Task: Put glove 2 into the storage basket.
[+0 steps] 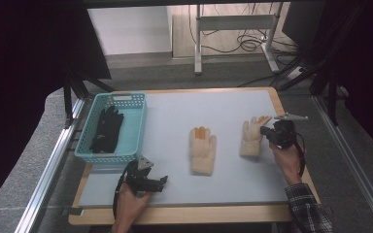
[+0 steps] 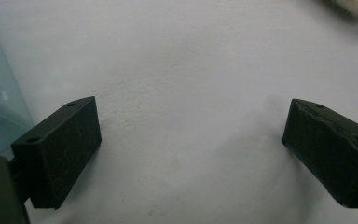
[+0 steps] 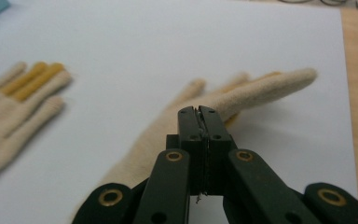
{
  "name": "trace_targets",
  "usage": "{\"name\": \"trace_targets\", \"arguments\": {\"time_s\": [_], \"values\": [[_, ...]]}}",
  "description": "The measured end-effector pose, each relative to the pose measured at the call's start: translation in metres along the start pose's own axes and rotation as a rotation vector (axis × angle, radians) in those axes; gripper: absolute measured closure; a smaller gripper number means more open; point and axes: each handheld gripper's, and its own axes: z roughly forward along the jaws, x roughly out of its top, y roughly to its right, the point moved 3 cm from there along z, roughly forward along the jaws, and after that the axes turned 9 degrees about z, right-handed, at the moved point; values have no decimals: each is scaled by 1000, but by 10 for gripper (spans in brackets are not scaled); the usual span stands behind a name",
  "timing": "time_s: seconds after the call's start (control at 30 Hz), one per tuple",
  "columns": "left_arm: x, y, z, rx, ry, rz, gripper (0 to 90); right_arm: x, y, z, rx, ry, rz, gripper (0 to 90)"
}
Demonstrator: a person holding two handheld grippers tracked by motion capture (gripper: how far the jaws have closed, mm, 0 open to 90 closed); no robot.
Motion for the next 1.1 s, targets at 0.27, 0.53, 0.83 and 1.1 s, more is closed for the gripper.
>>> {"name": "trace_targets", "arguments": {"time_s": [0.27,0.53,0.83,1.1], "values": [[0,0,0,0,0,0,46,12,-33,-19,22,31,-81,883],[0,0,0,1,1,-1,46,16,-68,-23,53,31,-160,883],[0,0,0,1,0,-1,47,0,-112,-5,93,-12,-254,881],[0,0,0,3,3,-3,47,-16,-154,10,223,-80,-328,821]]}}
